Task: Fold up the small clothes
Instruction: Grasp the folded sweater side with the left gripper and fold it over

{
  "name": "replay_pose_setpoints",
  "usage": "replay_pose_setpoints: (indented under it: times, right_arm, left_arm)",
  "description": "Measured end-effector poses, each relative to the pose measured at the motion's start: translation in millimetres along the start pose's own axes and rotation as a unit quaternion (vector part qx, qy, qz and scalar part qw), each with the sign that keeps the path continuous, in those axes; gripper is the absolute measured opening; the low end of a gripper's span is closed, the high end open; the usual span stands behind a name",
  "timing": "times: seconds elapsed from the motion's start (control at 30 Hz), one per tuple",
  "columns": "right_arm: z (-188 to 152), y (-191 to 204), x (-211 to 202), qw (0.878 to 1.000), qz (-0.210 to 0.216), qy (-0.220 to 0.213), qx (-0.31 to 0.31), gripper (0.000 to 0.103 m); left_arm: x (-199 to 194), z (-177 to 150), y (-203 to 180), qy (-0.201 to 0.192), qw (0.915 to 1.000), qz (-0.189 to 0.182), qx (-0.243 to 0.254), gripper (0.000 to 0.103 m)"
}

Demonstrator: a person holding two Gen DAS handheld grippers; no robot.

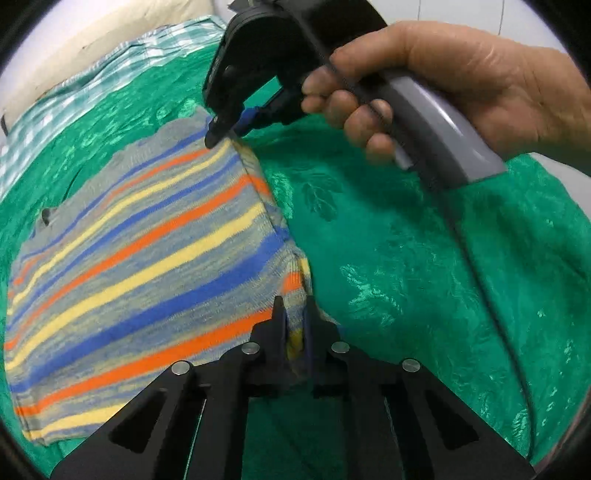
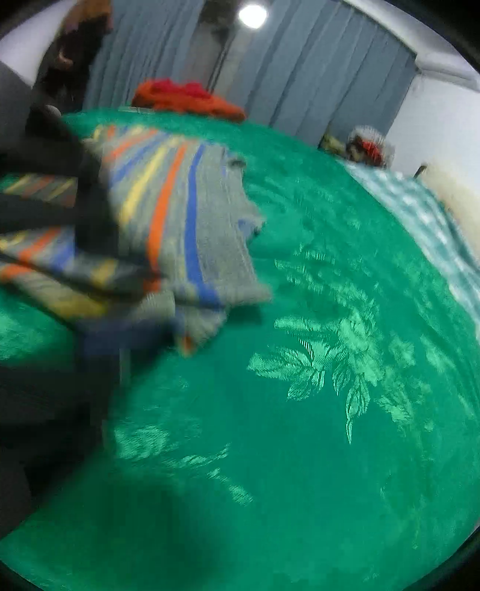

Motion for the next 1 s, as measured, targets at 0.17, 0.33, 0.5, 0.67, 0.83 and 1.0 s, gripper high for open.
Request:
replay_pose_setpoints:
  times: [0.17, 0.33, 0.5, 0.67, 0.83, 1.0]
  right_arm:
    - [9.6, 51.4, -24.6, 0.996, -0.031, -0.039, -0.069, 0.010]
    - [22.5, 139.2, -29.5, 0.990, -0.013, -0.055, -0.131, 0.010]
    - [8.8, 235.3, 22.3, 0.984, 0.036, -0.037, -0.169, 0.010]
    - [-13.8, 296.2, 95.8, 0.981, 0.051, -0.006, -0.189, 0.010]
    - [-33.3, 316.8, 145.2, 0.979, 0.045, 0.017, -0.197, 0.010]
    - [-39.3, 306.0, 169.5, 0.986, 0.121, 0.033, -0.107, 0.040]
  left_arm:
    - [-57.2, 5.4, 72.5, -0.051, 0.9833, -0.036, -0.171, 0.005]
    - [-126.9, -22.3, 166.5, -0.095, 0.9505, -0.006, -0.296, 0.005]
    - [-157.0, -72.9, 241.6, -0.087, 0.9294, 0.056, -0.354, 0.004]
    - [-164.5, -111.0, 274.1, -0.078, 0.9145, 0.090, -0.387, 0.004]
    - [-157.4, -133.5, 290.4, -0.064, 0.9069, 0.111, -0.401, 0.005]
    - [-159.2, -154.4, 310.5, -0.023, 0.8935, 0.149, -0.423, 0.043]
Point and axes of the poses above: each gripper's, at about its wrist camera, not at the fingertips, and x roughly the way its jaws point, y to its left, z to its top, the point moved 1 cm from there along x, roughly the way its jaws point, and after that the axes turned 15 degrees about -y, right-handed, at the moved point
